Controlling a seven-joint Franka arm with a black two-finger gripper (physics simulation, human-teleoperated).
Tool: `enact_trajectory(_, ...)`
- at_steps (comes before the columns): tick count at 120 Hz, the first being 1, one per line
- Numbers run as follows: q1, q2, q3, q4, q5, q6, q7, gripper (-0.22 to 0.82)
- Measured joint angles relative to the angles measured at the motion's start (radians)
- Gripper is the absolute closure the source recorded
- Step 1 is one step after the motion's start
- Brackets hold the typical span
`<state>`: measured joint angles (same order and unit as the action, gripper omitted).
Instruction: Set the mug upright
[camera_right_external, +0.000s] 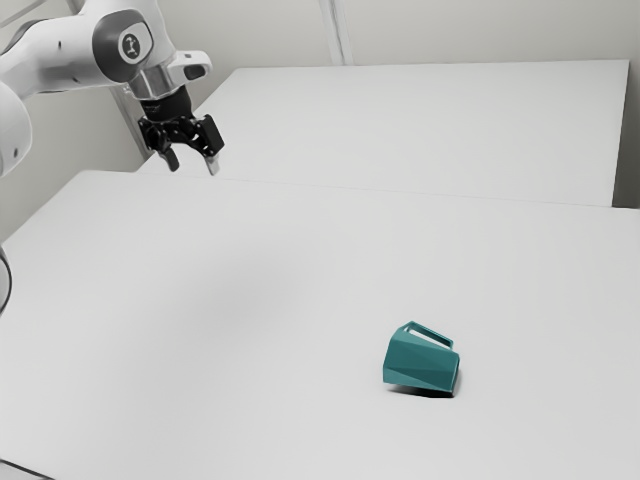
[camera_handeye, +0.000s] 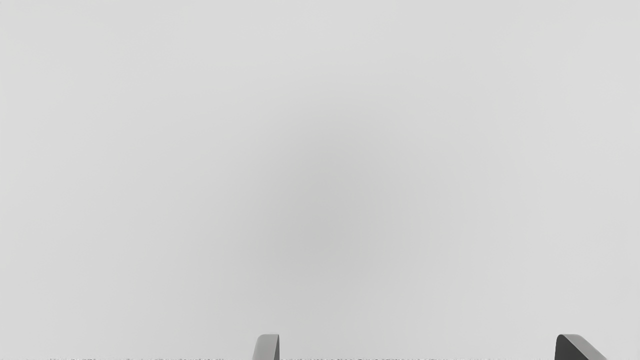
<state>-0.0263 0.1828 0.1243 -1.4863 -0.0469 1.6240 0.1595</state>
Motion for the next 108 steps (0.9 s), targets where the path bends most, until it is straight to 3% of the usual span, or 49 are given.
enact_trajectory(42,0.003,-0.003,-0.012,-0.050,-0.024,-0.005,-0.027,0.00)
enact_trajectory(73,0.000,-0.003,-0.043,-0.196,-0.358,0.077,0.007,0.00)
enact_trajectory(108,-0.002,-0.052,-0.188,-0.470,-0.643,0.299,0.121,0.00)
